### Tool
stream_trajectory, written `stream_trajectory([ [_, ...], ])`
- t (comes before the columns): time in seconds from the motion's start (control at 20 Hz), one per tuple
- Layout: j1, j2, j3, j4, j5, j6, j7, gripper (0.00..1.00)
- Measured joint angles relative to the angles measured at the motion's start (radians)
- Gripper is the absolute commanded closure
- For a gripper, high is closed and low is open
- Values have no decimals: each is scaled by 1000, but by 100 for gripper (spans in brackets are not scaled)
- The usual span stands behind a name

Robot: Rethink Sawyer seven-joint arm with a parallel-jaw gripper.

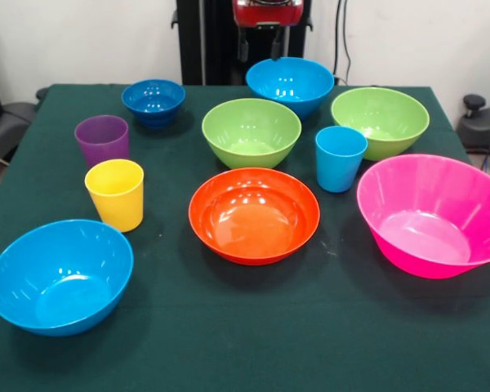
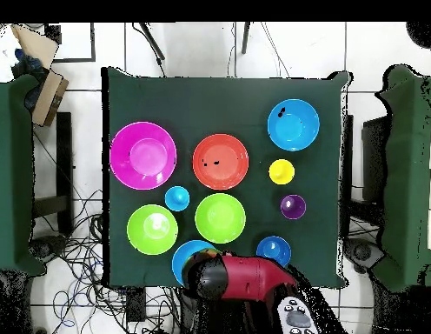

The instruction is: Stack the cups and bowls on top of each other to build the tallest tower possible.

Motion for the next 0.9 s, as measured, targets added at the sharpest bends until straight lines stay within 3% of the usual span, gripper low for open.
stream_trajectory([
  [0.9,-14,0,8,2,0,0,0,0],
])
